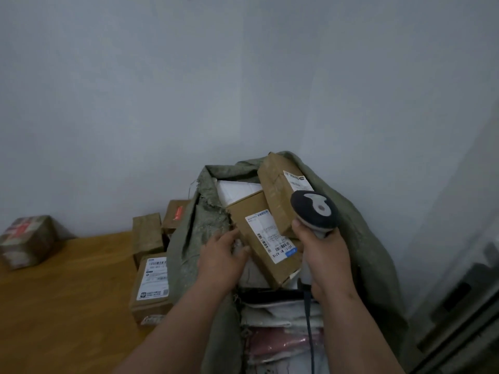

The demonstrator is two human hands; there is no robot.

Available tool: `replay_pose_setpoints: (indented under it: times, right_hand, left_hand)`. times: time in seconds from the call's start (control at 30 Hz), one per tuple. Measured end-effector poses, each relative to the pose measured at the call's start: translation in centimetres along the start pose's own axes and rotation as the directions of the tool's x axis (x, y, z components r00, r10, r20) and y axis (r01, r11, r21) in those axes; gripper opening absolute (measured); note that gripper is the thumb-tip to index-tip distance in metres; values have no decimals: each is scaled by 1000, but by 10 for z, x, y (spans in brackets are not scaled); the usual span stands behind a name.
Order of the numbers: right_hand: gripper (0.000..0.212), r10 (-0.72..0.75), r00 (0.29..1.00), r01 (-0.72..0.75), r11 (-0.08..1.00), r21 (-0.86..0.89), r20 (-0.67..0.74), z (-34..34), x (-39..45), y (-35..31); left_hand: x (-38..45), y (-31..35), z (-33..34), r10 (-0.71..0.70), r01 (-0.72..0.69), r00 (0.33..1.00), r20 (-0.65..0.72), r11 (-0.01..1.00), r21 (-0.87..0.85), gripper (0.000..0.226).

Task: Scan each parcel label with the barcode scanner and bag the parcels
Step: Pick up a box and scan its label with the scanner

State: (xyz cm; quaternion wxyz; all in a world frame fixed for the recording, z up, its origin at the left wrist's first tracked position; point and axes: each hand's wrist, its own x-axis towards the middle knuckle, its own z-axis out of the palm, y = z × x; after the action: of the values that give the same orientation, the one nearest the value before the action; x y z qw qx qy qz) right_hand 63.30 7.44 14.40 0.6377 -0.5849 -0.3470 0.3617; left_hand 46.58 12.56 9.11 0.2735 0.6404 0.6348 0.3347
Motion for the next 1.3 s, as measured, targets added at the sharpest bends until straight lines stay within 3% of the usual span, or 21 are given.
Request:
replay_pose_setpoints:
  times: [0.17, 0.33, 0.47, 0.63, 0.8, 0.9, 1.07, 1.2, 1.3]
  right_hand:
    - [33, 78, 996, -76, 994, -77, 31, 16, -55, -3]
    - [20, 145, 960, -132, 989, -71, 238, 44, -114, -1]
    - [21, 201, 911, -157, 976, -148, 359, 78, -145, 6]
    - [21, 276, 850, -183, 953, -240, 448, 123, -161, 24]
    - [13, 356, 783, -205, 922, -329, 510, 167, -165, 59]
    - [20, 380, 772, -195, 904, -380, 510, 193, -167, 85]
    - [47, 369, 820, -170, 887, -429, 438, 227, -161, 132]
    - [49, 312, 893, -91, 832, -548, 324, 253, -138, 164]
    - [66, 290, 933, -72, 732, -678, 214, 271, -125, 181]
  left_hand:
    - [-33, -22, -33, 14, -13, 999, 41, 1000, -23, 53]
    - [-63, -53, -66, -10, 18, 997, 77, 994, -104, 50]
    - [-80, -79, -93, -89, 110, 991, 102, 967, -228, 47]
    - [-84, -119, -124, -212, 206, 977, 20, 914, -349, 43]
    - [-90, -166, -138, -411, 377, 912, -4, 841, -388, 44]
    - [-93, -195, -140, -516, 473, 857, -3, 788, -394, 44]
    - [-87, -241, -135, -609, 571, 791, 52, 706, -420, 45]
    - [-55, -266, -131, -620, 603, 777, 114, 678, -420, 44]
    - [-24, -279, -128, -585, 612, 784, 207, 675, -412, 45]
